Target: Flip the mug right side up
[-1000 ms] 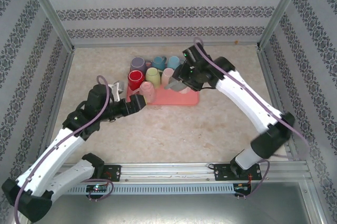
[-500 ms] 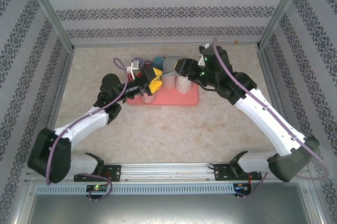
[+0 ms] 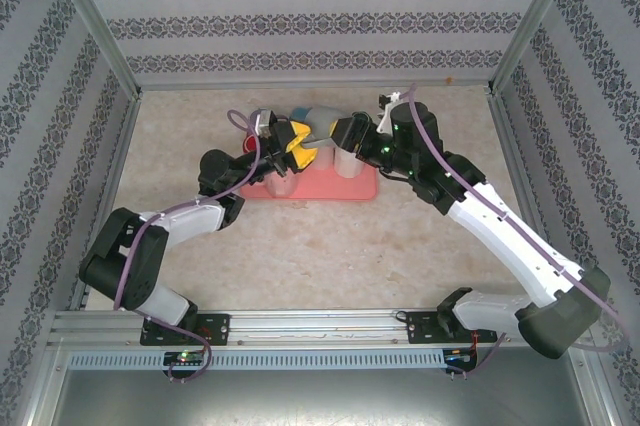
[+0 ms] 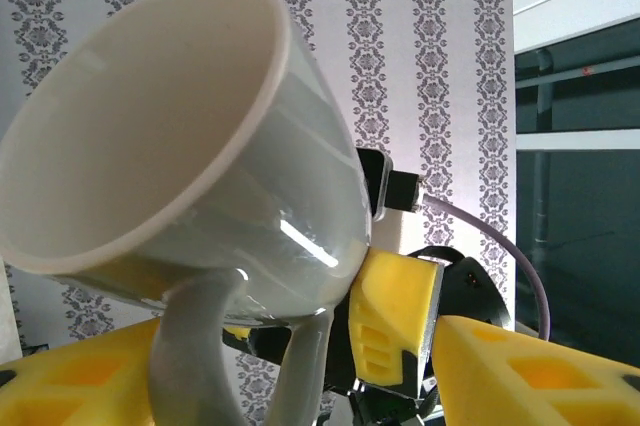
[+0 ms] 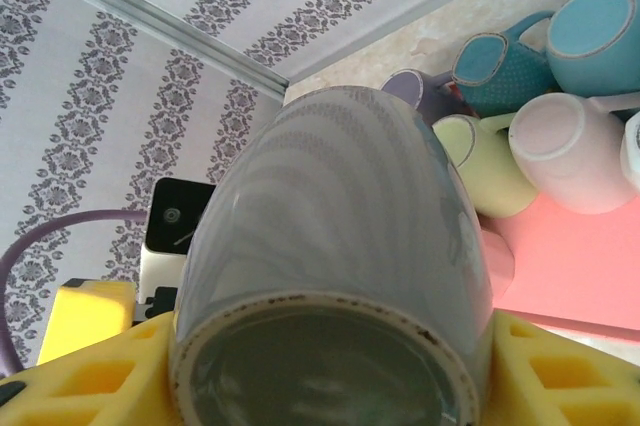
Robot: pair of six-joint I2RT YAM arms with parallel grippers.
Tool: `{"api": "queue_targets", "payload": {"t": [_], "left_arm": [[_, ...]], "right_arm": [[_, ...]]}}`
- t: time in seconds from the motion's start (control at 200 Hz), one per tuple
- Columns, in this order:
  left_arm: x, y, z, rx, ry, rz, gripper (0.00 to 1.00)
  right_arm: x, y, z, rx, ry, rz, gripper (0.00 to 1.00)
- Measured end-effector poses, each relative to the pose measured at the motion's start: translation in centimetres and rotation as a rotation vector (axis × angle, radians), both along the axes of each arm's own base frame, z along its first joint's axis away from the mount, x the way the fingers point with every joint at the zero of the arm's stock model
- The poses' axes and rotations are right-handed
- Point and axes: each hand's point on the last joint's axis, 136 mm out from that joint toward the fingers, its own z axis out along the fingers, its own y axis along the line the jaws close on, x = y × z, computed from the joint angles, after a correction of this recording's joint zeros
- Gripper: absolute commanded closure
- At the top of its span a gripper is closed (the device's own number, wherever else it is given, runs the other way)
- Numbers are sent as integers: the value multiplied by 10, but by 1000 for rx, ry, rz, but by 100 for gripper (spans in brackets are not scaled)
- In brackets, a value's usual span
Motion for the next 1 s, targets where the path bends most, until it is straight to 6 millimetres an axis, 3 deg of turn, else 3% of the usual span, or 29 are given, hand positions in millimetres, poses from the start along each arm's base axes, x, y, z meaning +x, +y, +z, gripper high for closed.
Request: {"api": "queue_targets", "payload": {"t": [0.13,0.58,0.834,0.894,0.999], "left_arm": [[1,-4,-1,-8,14,-15,56],[-5,-8,9,-13,-18,-55,70],[-13,-10,18,-14,-43,-108,86],[-14,-10,22,-15,-54,-112,89],[-19,-9,26,-12,-75,-123,89]], "right_arm": [[-1,0,5,14,-20,-1,61],[-4,2,16,41,-77,29,63],[-17,0,21,43,-111,72,57],[-19,0,23,45,-121,77,52],[-22,-1,27,42,-135,90,27]]}}
